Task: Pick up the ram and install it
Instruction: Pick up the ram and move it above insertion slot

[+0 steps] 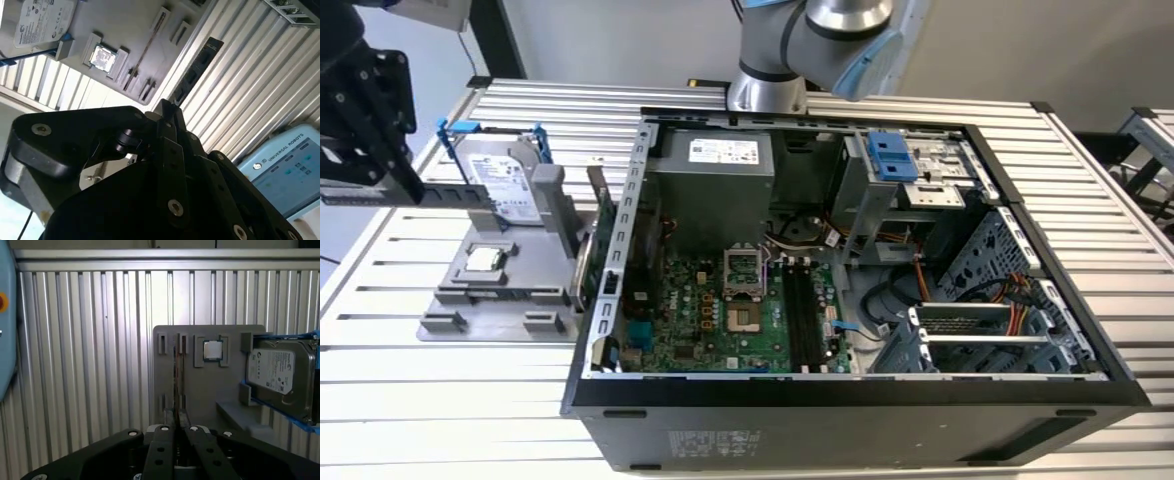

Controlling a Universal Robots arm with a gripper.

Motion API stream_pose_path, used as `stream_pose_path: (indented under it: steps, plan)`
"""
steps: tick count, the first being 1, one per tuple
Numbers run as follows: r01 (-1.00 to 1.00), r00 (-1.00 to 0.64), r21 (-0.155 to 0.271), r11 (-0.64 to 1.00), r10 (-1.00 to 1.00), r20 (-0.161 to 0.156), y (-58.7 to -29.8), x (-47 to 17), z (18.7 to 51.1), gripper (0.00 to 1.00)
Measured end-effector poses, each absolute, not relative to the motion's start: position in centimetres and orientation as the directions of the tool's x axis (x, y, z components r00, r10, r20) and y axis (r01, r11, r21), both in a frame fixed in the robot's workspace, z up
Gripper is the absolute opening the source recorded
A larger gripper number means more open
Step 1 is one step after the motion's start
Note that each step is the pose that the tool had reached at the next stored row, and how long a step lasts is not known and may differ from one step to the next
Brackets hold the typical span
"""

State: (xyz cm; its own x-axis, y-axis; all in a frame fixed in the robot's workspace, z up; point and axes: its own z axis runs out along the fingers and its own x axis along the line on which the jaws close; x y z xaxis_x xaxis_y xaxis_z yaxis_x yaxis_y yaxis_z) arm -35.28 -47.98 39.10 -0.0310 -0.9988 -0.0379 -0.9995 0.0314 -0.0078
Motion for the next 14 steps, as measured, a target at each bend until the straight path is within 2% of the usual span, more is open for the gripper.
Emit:
stream_pose_path:
  steps: [14]
  plan:
    - [-1.000,-0.031,-0.003,0.031,-0.999,-0.038,-48.0,-31.0,39.3,0.00]
